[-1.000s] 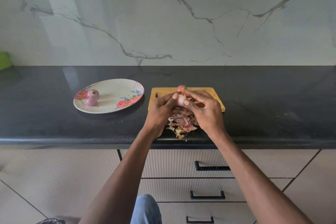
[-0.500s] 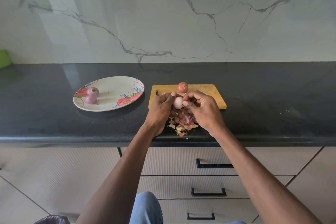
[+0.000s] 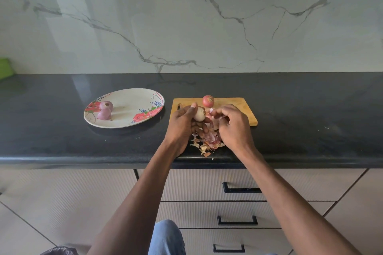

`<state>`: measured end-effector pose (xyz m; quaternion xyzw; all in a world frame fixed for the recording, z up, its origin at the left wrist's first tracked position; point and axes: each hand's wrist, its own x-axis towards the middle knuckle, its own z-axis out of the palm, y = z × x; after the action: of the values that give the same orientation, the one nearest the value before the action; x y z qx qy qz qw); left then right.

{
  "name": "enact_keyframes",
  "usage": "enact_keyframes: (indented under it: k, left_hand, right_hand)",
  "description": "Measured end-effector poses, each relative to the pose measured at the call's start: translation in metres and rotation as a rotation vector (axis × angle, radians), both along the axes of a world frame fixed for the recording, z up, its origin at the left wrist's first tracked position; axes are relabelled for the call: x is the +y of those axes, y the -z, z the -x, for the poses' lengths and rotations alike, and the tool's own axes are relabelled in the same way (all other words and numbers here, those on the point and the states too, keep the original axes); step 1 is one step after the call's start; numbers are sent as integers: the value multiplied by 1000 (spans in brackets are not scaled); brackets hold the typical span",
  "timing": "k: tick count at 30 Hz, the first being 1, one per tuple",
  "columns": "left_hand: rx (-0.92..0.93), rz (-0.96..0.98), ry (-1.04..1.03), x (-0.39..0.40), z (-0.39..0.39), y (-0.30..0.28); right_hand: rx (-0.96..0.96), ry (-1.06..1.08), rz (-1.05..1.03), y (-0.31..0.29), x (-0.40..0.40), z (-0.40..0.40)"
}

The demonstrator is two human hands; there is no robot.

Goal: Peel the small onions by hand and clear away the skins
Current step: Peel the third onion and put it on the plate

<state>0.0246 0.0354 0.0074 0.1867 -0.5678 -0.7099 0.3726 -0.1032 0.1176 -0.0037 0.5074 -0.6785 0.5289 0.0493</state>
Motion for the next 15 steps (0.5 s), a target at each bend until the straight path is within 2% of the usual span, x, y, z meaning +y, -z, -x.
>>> enact_keyframes:
  k: [6, 11, 15]
  left_hand:
    - [-10, -8, 40, 1, 0, 0]
    - [-28, 47, 62, 0, 2, 1]
    - [-41, 81, 63, -1, 2, 3]
  right_hand:
    - [-75, -132, 24, -1, 2, -2]
    - [-109, -48, 10, 0, 0, -1]
    - [-151, -77, -8, 0, 0, 1]
